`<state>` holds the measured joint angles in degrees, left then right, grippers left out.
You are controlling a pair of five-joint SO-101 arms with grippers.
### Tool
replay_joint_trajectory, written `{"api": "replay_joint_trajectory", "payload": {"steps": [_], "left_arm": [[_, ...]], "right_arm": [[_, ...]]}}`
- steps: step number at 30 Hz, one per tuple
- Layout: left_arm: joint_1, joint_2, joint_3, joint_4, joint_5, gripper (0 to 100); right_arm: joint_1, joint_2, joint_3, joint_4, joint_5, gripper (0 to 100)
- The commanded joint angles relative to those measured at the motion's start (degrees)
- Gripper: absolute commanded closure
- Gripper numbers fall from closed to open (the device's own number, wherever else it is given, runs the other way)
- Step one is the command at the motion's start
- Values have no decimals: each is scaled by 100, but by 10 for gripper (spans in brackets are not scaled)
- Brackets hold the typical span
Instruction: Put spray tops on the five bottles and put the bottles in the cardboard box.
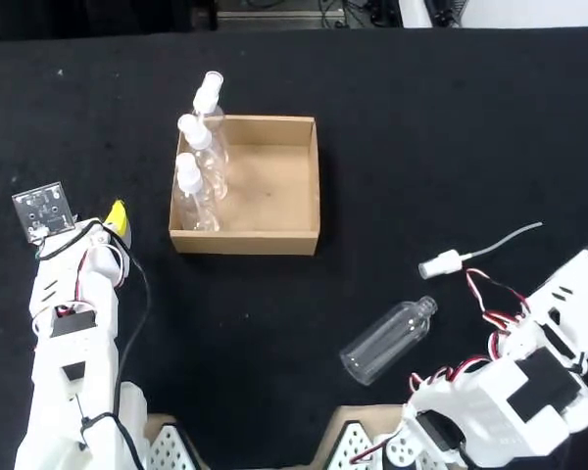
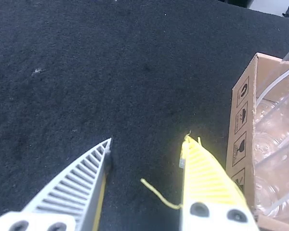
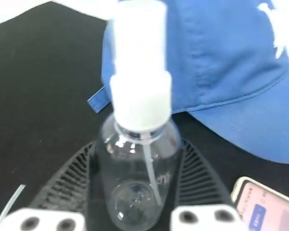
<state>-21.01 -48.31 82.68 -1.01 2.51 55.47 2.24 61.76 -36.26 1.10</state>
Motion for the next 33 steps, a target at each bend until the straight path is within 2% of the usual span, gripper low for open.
{"api": "replay_joint_trajectory", "payload": {"steps": [1,5,9,12,16,25,29,33], "left_arm": [[75,-18,-31,-114,-53,798],[84,-18,-31,-123,-53,798],[92,-18,-31,-132,-53,798],[92,-18,-31,-132,-53,798],[75,-18,-31,-114,-53,798],[66,-18,-31,-105,-53,798],[66,-18,-31,-114,-53,798],[66,-18,-31,-132,-53,798]], "right_arm": [[176,-224,-479,-193,-97,966],[141,-734,-418,35,-132,966],[-343,-2000,-523,1582,-123,966],[-1099,-3055,-593,3007,-132,966],[-2444,-4136,-567,4053,-132,969],[-5530,-4936,-347,4334,-132,969],[-6541,-4936,-286,4378,-105,966],[-7182,-4927,57,4334,-88,966]]}}
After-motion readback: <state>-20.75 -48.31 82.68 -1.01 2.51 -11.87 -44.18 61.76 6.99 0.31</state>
